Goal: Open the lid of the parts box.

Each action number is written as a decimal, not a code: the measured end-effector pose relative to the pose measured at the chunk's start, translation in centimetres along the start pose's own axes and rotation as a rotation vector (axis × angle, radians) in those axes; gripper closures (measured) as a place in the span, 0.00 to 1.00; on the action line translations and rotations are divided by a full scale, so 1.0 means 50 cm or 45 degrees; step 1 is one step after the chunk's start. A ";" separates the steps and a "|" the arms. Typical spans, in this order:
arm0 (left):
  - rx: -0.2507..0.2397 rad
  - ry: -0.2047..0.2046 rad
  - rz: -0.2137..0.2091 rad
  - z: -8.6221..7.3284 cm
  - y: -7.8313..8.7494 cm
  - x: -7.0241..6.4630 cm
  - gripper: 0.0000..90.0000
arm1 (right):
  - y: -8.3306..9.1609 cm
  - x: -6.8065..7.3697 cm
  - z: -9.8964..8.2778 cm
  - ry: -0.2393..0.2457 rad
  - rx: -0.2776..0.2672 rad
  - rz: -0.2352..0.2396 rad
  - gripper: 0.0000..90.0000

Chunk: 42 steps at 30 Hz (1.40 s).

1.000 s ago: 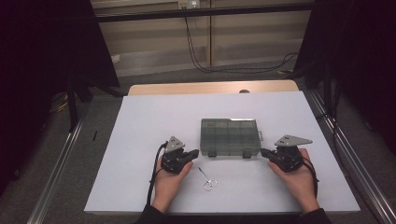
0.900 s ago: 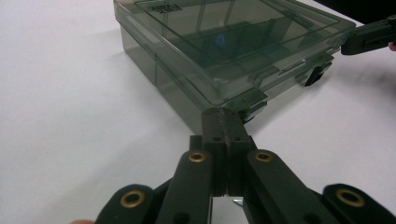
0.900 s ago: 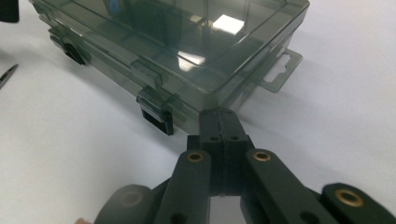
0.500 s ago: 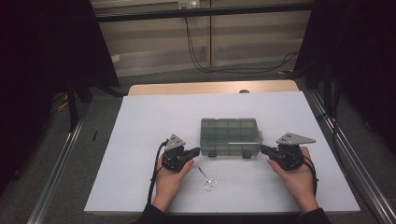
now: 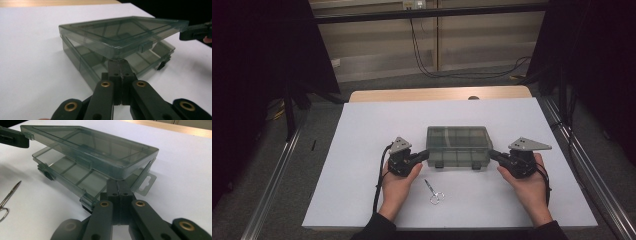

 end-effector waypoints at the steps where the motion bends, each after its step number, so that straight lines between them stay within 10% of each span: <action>1: -0.002 -0.004 0.010 0.004 0.002 -0.001 1.00 | 0.000 0.002 0.003 -0.006 -0.003 -0.006 1.00; 42: -0.139 -0.029 0.028 0.080 -0.030 0.016 1.00 | -0.035 -0.014 0.101 -0.015 -0.057 -0.039 1.00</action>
Point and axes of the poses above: each handheld gripper's, and its own axes: y roughly backward along the jaws, z roughly out of its top, x roughly to its left, the point moved 1 cm from there along -y, roughly forward along the jaws, and after that the axes turned 5 degrees about -y, right-handed, at the moved point
